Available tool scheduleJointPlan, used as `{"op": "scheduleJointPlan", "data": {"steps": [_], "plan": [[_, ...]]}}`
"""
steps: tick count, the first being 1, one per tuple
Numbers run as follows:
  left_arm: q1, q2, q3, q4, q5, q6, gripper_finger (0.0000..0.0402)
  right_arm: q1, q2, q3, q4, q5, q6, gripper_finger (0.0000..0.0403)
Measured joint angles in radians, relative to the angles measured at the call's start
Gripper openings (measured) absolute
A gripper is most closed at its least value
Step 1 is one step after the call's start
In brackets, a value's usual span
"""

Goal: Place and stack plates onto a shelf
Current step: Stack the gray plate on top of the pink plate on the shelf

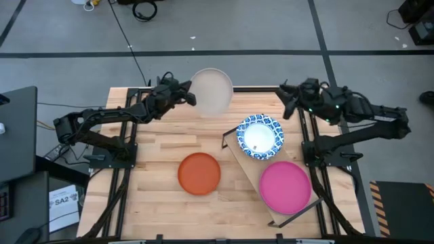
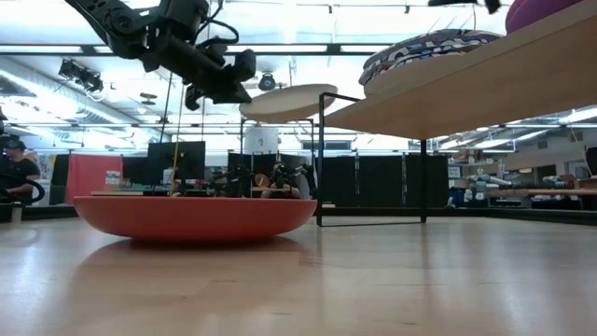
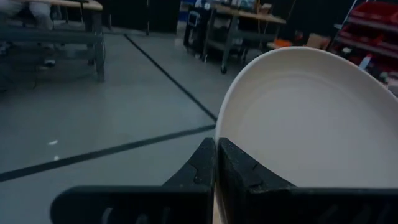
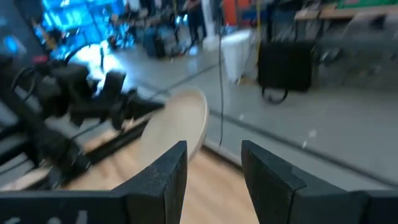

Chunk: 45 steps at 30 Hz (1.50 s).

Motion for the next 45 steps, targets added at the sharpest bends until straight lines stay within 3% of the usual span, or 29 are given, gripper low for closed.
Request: {"op": "scheduleJointPlan", "data": {"steps": [13,28,45], "plan": [[0.0,0.0,0.0,0.095,0.0,-0.028,0.0013,-0.171,0.26,0.0,0.381,-0.003,-0.165,0.0158],[0.0,0.0,0.0,0.099,0.0,-0.028,0.0013,-0.232,0.495,-0.001,0.591,-0.072,-0.166,0.0158],[-0.001,0.0,0.0,0.099,0.0,-0.025,0.0013,-0.281,0.656,-0.001,0.729,-0.132,-0.165,0.0158]]}}
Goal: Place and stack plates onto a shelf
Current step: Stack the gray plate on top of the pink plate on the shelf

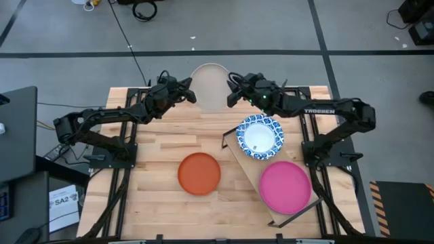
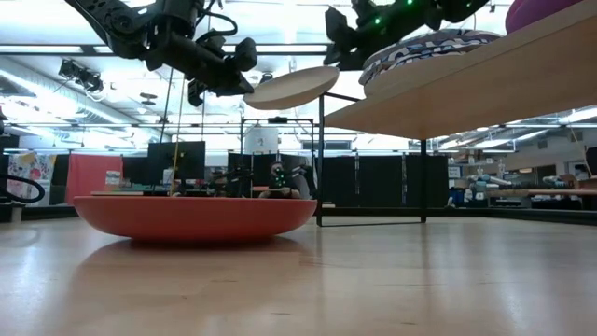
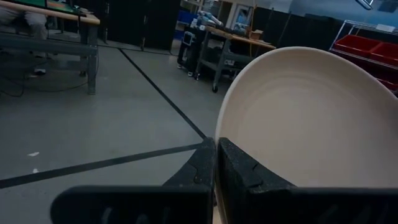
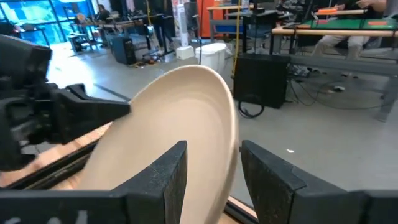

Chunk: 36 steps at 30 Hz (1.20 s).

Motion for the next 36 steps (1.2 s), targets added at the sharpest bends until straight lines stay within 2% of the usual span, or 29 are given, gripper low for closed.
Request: {"op": "scheduleJointPlan", "data": {"steps": [16,21,30,36], "plan": [[0.0,0.0,0.0,0.014,0.003,0.0,0.0013,-0.049,0.021,0.0,-0.001,-0.002,0.019,0.0149],[0.0,0.0,0.0,0.016,0.003,-0.001,0.0013,-0.049,0.021,0.0,-0.001,-0.002,0.019,0.0113],[-0.001,0.0,0.0,0.02,0.007,-0.003,0.0013,-0.051,0.021,0.0,-0.004,0.007,0.022,0.0021],[-0.001,0.0,0.0,0.019,0.007,-0.003,0.0013,-0.052,0.021,0.0,-0.006,0.01,0.019,0.0016]]}}
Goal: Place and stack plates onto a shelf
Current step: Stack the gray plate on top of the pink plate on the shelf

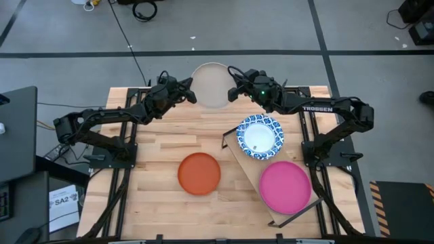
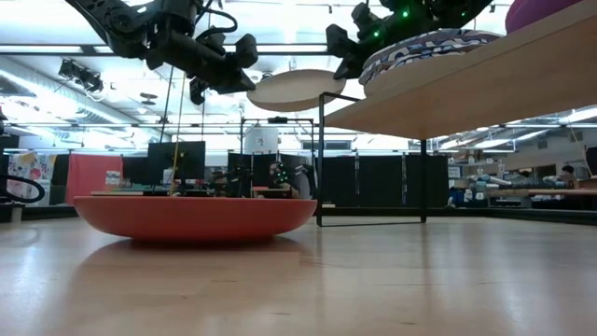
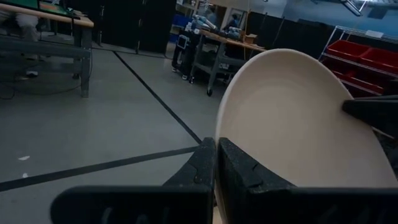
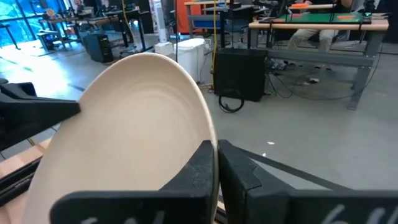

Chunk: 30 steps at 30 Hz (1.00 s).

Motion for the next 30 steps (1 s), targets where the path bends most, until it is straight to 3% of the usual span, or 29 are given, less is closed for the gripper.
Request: {"op": "scheduleJointPlan", "data": {"steps": [11,30], "plan": [[0.0,0.0,0.0,-0.002,0.001,-0.001,0.0025,0.0,0.0,0.0,0.003,0.013,-0.001,0.0015],[0.002,0.0,0.001,-0.011,-0.02,-0.038,0.0157,-0.04,0.0,0.0,0.09,0.165,-0.009,0.0013]]}}
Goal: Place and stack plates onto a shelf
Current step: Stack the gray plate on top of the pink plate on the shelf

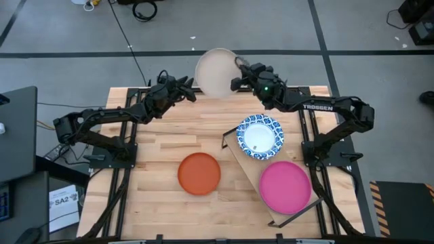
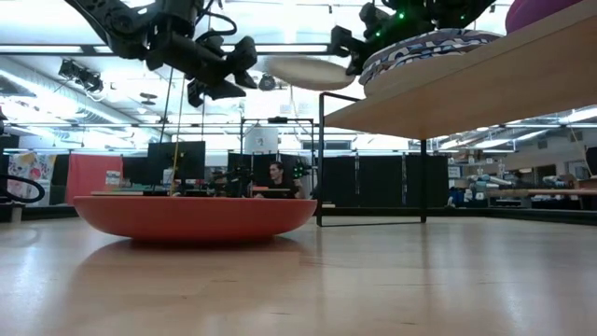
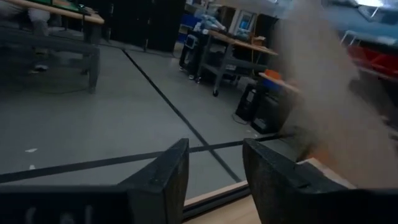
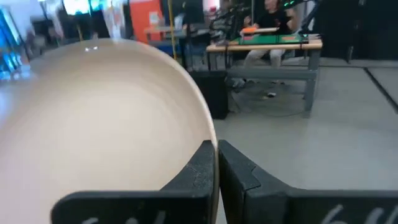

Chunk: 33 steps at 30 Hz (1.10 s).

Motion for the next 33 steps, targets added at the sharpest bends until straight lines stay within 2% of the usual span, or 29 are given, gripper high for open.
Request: {"op": "scheduleJointPlan", "data": {"steps": [10,17,24,30,33], "plan": [[0.0,0.001,-0.001,-0.002,0.011,0.004,0.0165,-0.039,-0.015,0.001,0.004,-0.015,0.0,0.0013],[-0.001,0.001,-0.001,-0.051,0.015,0.005,0.0165,-0.062,-0.103,0.001,0.012,-0.024,-0.002,0.0013],[-0.001,0.001,-0.001,-0.119,0.015,0.007,0.0165,-0.06,-0.269,0.001,-0.03,-0.141,0.018,0.0013],[-0.001,0.001,-0.001,-0.17,0.016,0.007,0.0165,-0.06,-0.421,0.001,-0.217,-0.253,0.156,0.0013],[-0.001,0.001,-0.001,-0.196,0.016,0.007,0.0165,-0.059,-0.486,0.001,-0.337,-0.341,0.253,0.0013]]}}
